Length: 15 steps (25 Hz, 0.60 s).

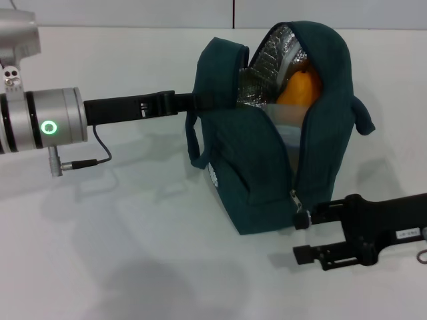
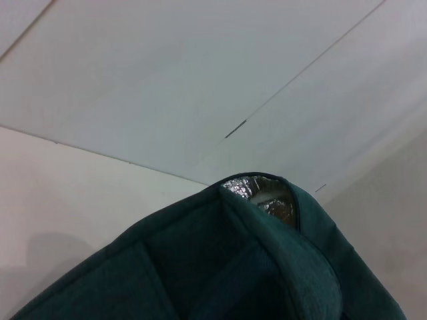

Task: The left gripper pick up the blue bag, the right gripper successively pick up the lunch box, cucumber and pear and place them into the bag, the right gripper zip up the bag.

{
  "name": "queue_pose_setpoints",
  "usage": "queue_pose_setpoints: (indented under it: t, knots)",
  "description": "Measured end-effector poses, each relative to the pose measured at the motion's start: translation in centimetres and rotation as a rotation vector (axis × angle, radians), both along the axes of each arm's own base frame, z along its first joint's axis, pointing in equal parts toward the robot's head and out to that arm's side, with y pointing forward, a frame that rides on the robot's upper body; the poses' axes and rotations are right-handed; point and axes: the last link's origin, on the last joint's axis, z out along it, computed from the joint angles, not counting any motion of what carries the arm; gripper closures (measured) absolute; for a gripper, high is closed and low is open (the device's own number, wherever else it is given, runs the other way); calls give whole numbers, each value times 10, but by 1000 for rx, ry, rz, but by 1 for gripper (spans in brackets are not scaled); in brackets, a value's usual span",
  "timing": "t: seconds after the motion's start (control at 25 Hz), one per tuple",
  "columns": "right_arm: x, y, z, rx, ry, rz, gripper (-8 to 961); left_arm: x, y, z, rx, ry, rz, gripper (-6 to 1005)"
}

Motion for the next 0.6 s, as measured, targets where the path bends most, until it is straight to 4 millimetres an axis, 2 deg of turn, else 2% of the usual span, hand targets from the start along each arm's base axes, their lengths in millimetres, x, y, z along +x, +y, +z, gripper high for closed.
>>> queue_pose_setpoints:
  t: [0.28,0.6]
  knots:
    - [4,-3,8,-6,10,2,325,0,0,0,0,-1,1,912]
    - [8,4,-3,50,-27,-28,336,3,2,0,1,-1,-6,910]
